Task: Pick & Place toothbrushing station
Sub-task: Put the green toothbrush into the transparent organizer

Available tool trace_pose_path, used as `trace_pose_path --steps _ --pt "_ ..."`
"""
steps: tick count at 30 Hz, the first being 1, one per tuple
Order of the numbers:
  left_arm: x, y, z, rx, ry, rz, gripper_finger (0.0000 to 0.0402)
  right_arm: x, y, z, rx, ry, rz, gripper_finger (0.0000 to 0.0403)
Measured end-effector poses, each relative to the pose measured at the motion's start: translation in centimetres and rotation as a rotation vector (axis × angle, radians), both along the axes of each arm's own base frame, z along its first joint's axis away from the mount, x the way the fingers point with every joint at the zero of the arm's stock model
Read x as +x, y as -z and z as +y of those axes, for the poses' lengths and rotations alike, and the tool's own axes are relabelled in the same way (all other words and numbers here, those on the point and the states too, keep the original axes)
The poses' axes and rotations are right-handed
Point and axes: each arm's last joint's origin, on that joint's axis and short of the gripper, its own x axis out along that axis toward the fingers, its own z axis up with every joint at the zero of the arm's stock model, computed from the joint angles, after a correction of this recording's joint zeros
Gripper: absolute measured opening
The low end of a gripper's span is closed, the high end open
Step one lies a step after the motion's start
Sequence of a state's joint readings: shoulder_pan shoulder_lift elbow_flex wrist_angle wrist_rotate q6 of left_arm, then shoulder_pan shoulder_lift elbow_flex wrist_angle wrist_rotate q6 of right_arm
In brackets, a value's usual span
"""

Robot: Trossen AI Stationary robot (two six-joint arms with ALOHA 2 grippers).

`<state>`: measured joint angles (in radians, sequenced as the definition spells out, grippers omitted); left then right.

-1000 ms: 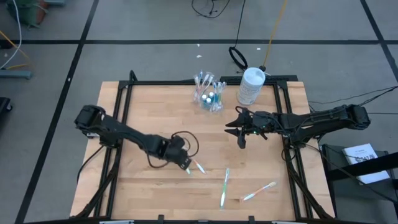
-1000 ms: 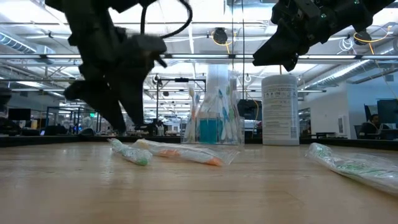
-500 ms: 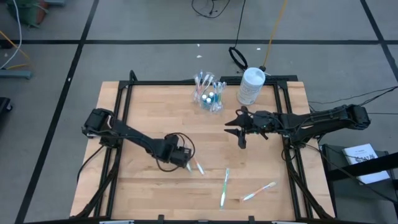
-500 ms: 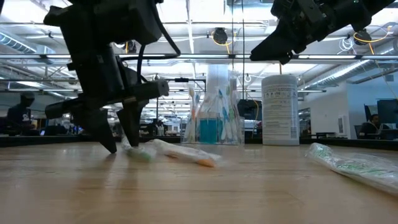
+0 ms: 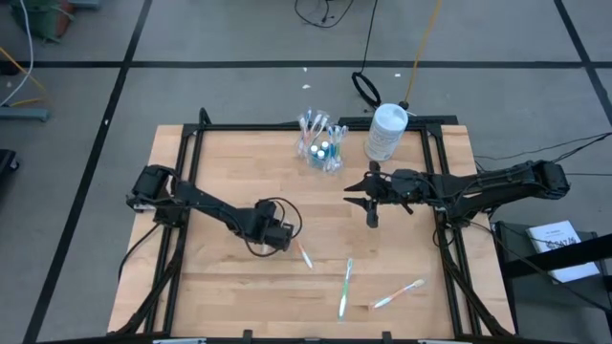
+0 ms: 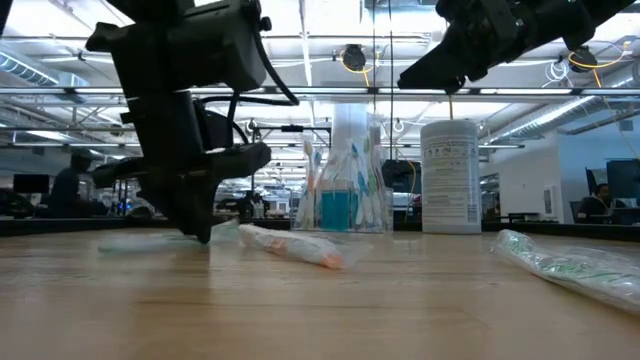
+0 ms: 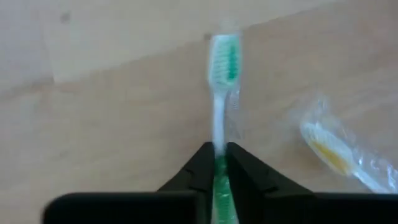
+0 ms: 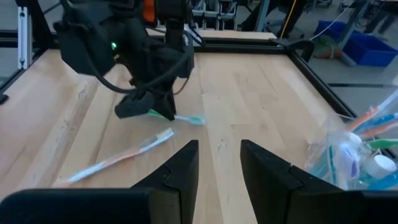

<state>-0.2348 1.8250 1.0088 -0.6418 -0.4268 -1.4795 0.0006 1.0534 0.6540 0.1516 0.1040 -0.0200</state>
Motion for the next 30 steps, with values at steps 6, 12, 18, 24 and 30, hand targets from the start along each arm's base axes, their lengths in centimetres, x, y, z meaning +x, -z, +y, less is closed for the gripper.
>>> trace_pose_path --steps 6,12,18,24,30 --pt "-0.3 -2.1 0.9 0.158 0.045 -0.045 0.0016 0.0 -0.1 0.0 0.0 0.0 -0.006 0.011" --pt "-0.9 -7.5 2.5 0.541 0.012 -0.223 0.0003 0.0 -0.1 0.0 0.0 0.0 -0.008 0.011" --pt "1.3 -11.5 5.5 0.856 -0.071 -0.335 0.0007 0.0 -0.1 0.0 0.0 0.0 -0.009 0.011" --pt "4.9 -13.2 11.2 0.904 0.291 -0.446 0.0005 0.0 -0.1 0.0 0.0 0.0 -0.01 0.011" --pt "3.7 -14.5 17.3 1.011 0.173 -0.455 0.0005 0.0 -0.1 0.0 0.0 0.0 -0.009 0.011"
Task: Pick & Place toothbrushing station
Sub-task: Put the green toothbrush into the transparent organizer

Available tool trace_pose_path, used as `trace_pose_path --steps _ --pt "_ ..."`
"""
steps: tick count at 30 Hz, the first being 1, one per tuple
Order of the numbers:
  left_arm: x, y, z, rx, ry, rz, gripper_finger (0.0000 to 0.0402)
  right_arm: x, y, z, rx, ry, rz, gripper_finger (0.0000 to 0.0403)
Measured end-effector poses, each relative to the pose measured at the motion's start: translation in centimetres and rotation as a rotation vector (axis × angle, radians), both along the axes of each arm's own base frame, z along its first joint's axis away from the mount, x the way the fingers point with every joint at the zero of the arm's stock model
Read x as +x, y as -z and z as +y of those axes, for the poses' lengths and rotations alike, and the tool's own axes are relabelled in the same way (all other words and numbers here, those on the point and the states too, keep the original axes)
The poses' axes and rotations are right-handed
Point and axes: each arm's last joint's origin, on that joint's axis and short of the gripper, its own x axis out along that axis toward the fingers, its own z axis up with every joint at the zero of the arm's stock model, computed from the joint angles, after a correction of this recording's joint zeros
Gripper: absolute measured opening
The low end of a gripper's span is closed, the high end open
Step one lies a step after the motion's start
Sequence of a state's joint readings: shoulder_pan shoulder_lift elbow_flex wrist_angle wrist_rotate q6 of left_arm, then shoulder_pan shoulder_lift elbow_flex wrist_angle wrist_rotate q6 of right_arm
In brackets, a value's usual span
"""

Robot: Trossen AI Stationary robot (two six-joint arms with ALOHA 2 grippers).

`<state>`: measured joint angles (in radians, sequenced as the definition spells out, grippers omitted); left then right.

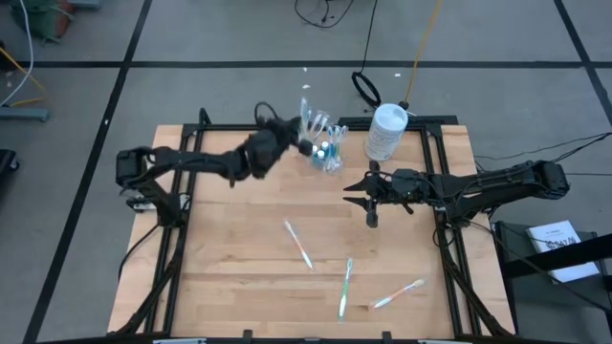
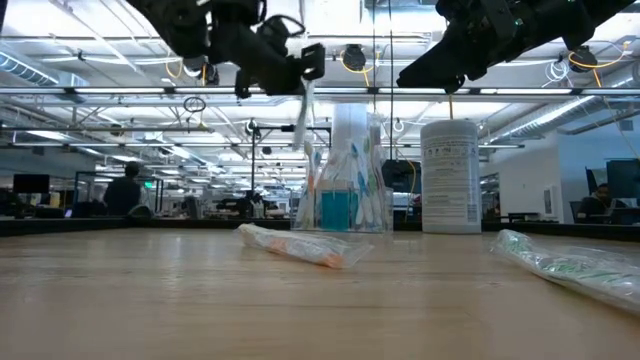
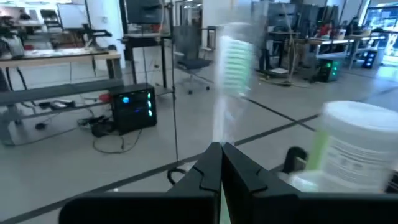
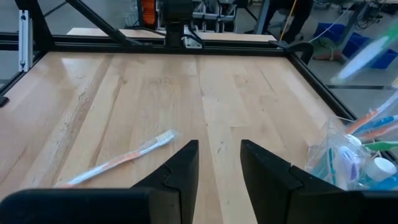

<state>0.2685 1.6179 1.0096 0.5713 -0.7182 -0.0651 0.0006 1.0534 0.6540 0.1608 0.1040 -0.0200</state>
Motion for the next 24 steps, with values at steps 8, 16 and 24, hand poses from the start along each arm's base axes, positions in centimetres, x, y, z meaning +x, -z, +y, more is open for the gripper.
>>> trace_pose_path --steps 8,16,24 --pt "1.5 4.3 4.8 0.026 0.129 -0.048 0.0003 0.0 0.0 0.0 -0.021 -0.006 0.005 0.011" --pt "2.9 9.1 5.2 0.054 0.014 0.052 0.0002 0.0 0.1 0.0 -0.018 -0.005 0.01 0.011" --pt "3.5 10.0 4.0 0.044 0.032 0.104 0.0005 0.0 0.1 0.0 -0.018 -0.005 0.01 0.011"
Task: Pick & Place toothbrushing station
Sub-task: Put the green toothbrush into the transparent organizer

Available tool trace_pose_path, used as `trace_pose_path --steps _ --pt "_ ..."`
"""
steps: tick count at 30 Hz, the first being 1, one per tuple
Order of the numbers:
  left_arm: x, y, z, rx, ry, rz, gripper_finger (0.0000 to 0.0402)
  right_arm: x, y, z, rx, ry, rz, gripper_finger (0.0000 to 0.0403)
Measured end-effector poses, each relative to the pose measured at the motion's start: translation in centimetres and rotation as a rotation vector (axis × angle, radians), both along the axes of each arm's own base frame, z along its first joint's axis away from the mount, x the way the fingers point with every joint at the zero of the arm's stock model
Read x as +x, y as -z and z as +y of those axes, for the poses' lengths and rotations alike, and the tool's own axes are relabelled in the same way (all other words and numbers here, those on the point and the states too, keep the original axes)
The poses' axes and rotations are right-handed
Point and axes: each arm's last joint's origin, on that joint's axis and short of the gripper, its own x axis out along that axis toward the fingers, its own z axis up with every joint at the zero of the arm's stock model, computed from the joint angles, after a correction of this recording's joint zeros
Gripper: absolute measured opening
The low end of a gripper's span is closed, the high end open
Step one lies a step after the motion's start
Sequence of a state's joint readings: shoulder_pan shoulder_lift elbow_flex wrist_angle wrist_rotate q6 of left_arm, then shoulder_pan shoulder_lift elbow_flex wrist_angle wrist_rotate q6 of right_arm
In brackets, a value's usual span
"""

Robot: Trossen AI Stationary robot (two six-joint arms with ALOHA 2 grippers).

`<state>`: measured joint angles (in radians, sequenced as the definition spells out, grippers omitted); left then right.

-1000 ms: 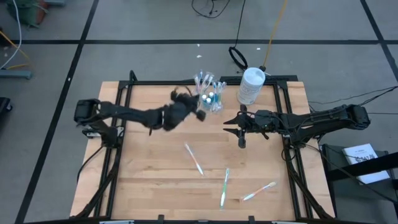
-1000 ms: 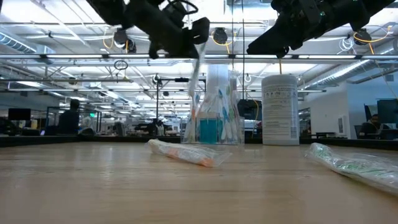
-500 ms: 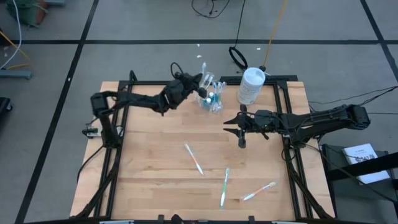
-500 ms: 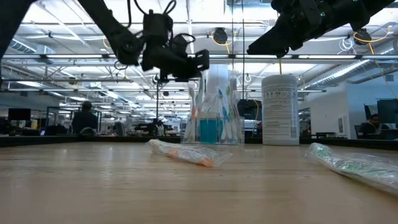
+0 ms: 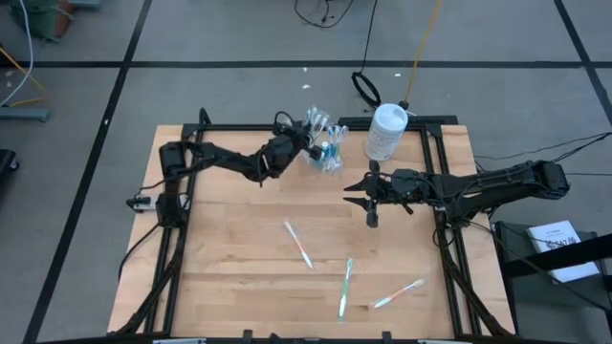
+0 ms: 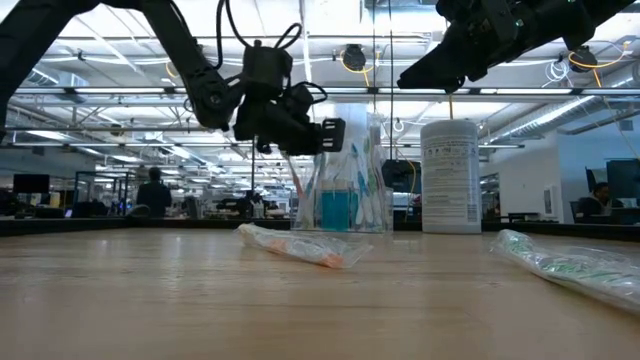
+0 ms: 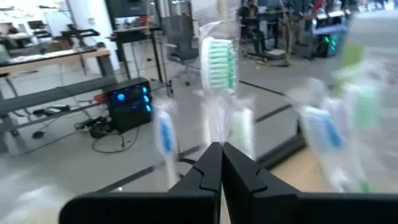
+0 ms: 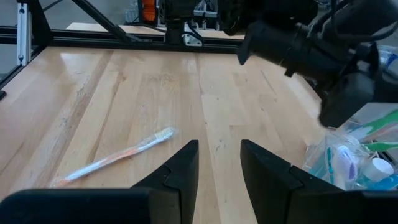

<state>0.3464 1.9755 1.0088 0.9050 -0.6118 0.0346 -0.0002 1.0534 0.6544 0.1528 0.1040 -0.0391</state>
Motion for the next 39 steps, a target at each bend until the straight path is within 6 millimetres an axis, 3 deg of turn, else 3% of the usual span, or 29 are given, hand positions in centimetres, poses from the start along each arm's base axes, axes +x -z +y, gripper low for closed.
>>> trace_pose_path --steps 4,10,18,24,32,36,39 --pt "0.3 0.5 -0.9 0.002 0.028 0.079 0.0003 0.0 0.0 0.0 0.0 0.0 0.0 0.011" --pt "-0.1 2.4 -1.0 -0.131 0.012 0.2 0.0014 0.0 0.0 0.0 0.0 0.0 0.0 0.011" --pt "-0.4 1.9 -1.1 -0.125 -0.026 0.211 0.0042 0.0 0.0 0.0 0.0 0.0 0.0 0.011" --pt "-1.5 -0.4 -1.7 -0.203 -0.008 0.219 0.0092 0.0 0.0 0.0 -0.007 -0.003 0.001 0.011" --pt "-4.4 -6.5 -3.6 -0.282 0.129 0.209 0.0156 0.2 -0.6 0.0 0.005 0.002 -0.069 0.011" --pt "-6.2 -8.7 -5.4 -0.353 0.198 0.215 0.0165 0.3 -1.1 0.0 0.113 0.032 -0.126 0.011" --pt "-7.3 -9.3 -6.8 -0.429 0.241 0.254 0.0164 0.4 -0.7 0.0 0.248 0.07 -0.119 0.011"
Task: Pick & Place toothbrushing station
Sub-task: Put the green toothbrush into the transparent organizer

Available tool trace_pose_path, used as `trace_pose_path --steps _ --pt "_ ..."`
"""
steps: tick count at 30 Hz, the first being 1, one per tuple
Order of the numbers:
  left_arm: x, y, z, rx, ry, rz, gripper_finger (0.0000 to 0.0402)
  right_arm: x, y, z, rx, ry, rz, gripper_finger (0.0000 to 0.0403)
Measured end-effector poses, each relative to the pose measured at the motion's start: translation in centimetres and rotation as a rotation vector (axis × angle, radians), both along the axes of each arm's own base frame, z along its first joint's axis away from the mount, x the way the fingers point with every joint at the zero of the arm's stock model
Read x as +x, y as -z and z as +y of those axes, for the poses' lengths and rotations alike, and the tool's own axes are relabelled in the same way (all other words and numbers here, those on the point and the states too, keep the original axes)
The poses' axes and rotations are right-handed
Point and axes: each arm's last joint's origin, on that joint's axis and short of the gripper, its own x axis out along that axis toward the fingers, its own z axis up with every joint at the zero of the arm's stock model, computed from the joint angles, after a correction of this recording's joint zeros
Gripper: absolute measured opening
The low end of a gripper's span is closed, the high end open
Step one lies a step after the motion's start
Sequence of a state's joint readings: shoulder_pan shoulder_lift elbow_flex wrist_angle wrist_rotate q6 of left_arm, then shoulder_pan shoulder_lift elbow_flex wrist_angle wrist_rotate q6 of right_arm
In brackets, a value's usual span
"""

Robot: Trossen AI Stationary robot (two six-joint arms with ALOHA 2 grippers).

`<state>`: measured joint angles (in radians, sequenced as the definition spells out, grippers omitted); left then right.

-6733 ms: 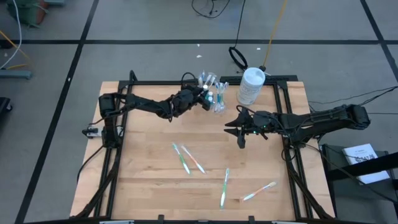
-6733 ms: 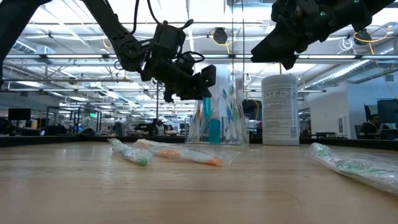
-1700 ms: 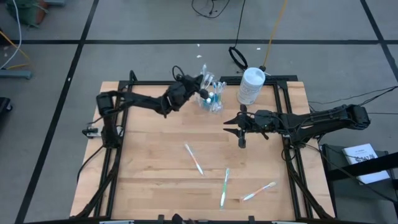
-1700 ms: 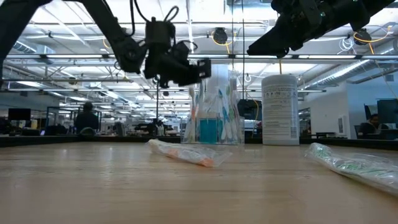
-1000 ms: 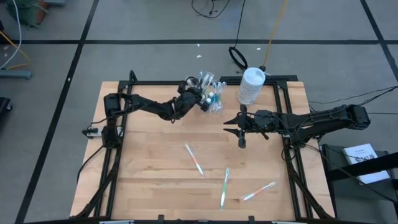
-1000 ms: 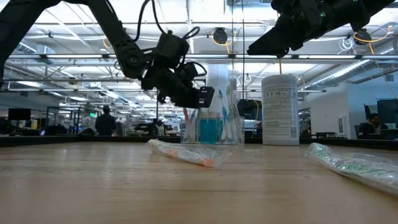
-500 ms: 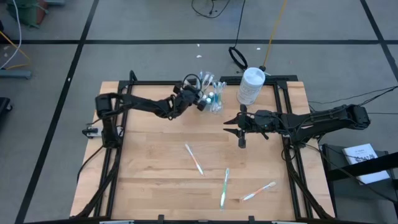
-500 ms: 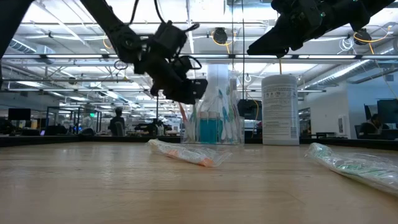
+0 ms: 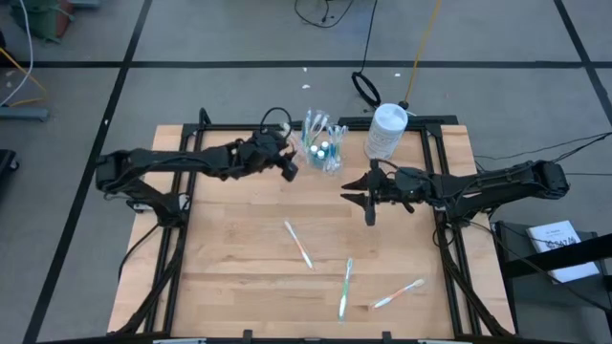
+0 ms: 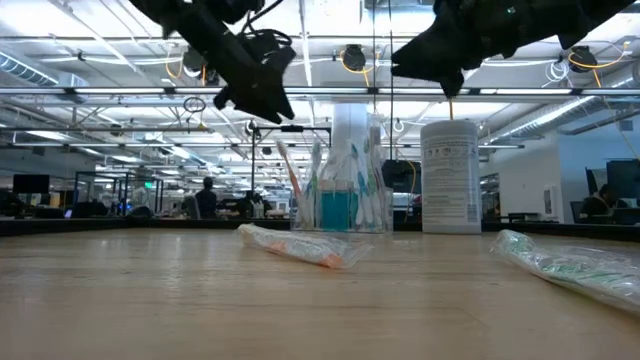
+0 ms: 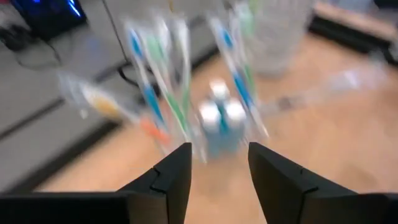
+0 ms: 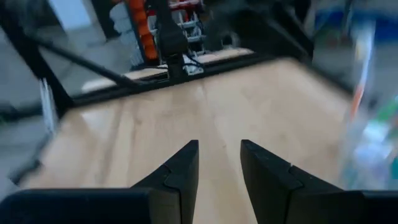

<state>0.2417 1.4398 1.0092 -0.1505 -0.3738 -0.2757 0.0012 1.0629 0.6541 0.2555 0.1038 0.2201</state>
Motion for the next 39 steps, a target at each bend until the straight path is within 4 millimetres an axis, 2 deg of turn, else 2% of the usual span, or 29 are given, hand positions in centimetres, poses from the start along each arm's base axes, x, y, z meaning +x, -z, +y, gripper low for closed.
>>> trace_pose_path --steps 4,12,17,22,30,34,39 --pt "-0.7 0.5 -1.9 -0.107 0.048 0.076 0.0155 0.3 0.6 1.0 0.305 0.034 0.007 0.011" --pt "-0.3 1.1 -4.9 -0.234 0.185 0.097 0.0139 0.7 2.5 5.8 0.447 -0.092 0.132 0.0109" --pt "-0.2 1.0 -6.3 -0.237 0.234 0.097 0.0138 0.2 4.9 9.3 0.536 -0.14 0.311 0.0109" --pt "-0.1 1.0 -6.8 -0.224 0.244 0.098 0.014 -0.5 7.2 12.4 0.709 -0.093 0.469 0.0109" --pt "0.1 0.8 -6.7 -0.161 0.265 0.091 0.0141 -0.8 11.5 15.6 0.932 0.079 0.625 0.0109" --pt "0.2 0.7 -6.7 -0.14 0.281 0.086 0.0141 -0.3 13.0 16.5 0.979 0.085 0.624 0.0109" --pt "0.2 0.6 -6.7 -0.139 0.281 0.084 0.0141 0.7 14.3 16.4 1.007 0.106 0.601 0.0109"
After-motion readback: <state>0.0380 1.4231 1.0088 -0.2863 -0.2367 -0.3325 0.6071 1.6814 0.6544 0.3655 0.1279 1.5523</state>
